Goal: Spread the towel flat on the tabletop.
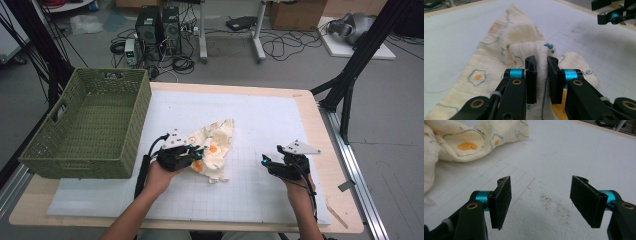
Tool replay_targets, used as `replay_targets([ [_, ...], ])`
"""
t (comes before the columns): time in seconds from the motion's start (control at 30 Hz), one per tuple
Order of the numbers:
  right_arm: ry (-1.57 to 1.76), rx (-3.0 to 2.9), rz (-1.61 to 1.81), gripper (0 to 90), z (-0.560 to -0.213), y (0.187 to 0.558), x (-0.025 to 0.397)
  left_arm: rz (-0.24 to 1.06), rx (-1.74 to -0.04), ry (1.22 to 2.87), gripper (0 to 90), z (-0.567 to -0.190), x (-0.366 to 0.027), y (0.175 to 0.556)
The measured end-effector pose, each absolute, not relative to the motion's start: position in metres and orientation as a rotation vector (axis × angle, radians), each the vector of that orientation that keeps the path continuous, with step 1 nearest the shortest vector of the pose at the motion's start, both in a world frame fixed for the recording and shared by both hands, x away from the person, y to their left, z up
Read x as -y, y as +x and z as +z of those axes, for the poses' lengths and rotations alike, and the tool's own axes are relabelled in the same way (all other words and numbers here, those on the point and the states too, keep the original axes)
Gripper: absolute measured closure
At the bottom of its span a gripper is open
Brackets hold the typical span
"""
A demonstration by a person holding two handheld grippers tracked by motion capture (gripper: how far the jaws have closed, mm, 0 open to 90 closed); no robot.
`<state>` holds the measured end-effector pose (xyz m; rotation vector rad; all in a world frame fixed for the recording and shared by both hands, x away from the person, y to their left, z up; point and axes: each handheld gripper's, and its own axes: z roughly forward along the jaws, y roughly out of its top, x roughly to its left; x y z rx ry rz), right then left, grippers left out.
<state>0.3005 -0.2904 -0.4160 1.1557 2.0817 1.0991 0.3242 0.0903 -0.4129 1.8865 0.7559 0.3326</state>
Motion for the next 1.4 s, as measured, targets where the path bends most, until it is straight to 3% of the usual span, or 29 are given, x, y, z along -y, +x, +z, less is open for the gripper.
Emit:
replay_targets([
  [0.27, 1.081, -2.197, 1.129, 53.5, -0.420, 0.307, 0.263, 0.339, -0.855, 1.847, 78.1, -0.422, -0.121, 0.326],
  [0.37, 1.075, -2.245, 1.164, 55.7, -0.426, 0.311, 0.249, 0.341, -0.846, 1.843, 78.1, -0.422, -0.119, 0.326],
  [0.9, 1.090, -2.389, 1.277, 47.9, -0.444, 0.354, 0.167, 0.366, -0.815, 1.882, 78.1, -0.422, -0.117, 0.324],
  [0.97, 1.091, -2.405, 1.214, 55.3, -0.448, 0.359, 0.159, 0.366, -0.814, 1.882, 78.1, -0.422, -0.116, 0.323],
  [1.0, 1.100, -2.414, 1.188, 62.8, -0.450, 0.360, 0.157, 0.362, -0.811, 1.886, 78.0, -0.422, -0.116, 0.323],
  [1.03, 1.105, -2.401, 1.191, 77.6, -0.450, 0.361, 0.158, 0.361, -0.806, 1.889, 78.1, -0.422, -0.116, 0.323],
  [1.1, 1.095, -2.398, 1.219, 86.2, -0.447, 0.360, 0.162, 0.355, -0.793, 1.892, 78.1, -0.422, -0.114, 0.322],
  [1.4, 1.100, -2.332, 1.194, 87.1, -0.420, 0.340, 0.215, 0.312, -0.730, 1.925, 79.2, -0.424, -0.095, 0.320],
])
